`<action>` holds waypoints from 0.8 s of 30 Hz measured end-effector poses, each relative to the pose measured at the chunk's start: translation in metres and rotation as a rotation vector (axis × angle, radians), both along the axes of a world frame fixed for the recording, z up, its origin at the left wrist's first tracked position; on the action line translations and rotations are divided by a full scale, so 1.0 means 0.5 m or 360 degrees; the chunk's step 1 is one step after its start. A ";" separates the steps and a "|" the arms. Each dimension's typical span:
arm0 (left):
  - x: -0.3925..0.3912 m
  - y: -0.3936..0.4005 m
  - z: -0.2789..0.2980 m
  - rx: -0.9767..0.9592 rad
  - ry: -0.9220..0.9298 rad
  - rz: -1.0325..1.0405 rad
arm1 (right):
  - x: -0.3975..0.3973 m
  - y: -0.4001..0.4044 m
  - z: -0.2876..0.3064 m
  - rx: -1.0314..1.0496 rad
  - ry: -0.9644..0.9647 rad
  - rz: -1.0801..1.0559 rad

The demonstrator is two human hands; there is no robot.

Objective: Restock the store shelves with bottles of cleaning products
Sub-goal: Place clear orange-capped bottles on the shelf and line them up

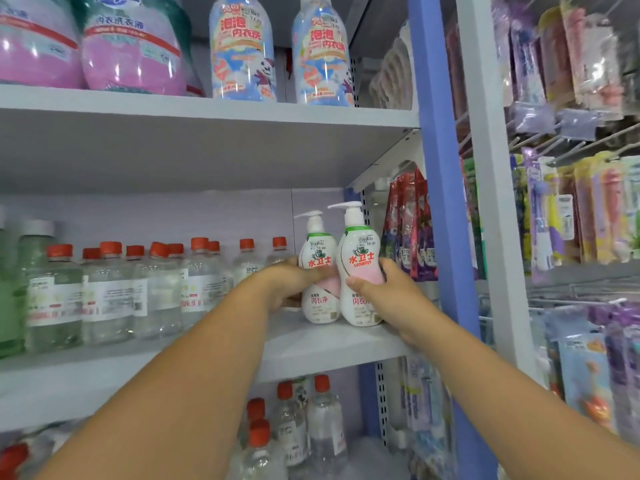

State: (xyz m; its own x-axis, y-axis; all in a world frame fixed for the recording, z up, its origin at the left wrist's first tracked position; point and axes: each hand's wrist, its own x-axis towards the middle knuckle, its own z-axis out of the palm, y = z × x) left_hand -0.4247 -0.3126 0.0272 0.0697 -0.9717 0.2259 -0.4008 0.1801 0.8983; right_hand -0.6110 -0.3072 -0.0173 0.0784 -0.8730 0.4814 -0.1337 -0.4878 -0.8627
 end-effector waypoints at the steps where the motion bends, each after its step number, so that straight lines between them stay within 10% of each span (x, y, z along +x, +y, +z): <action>1: 0.008 0.020 -0.006 -0.0029 0.0011 0.0006 | 0.001 0.008 0.001 -0.0011 0.0005 0.0004; 14: -0.036 0.385 -0.076 -0.0504 0.0280 0.0365 | -0.046 0.216 -0.006 -0.0140 0.0065 0.0224; 24: -0.075 0.517 -0.294 -0.0230 0.0292 0.0400 | -0.080 0.322 -0.258 0.0089 0.0041 0.0372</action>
State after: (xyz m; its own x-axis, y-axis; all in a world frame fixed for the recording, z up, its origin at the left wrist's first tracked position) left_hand -0.4624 -0.0543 -0.1198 0.3552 -0.8779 0.3212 -0.2828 0.2266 0.9320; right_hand -0.6508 -0.1460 -0.1464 0.2930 -0.8548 0.4283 -0.0449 -0.4597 -0.8869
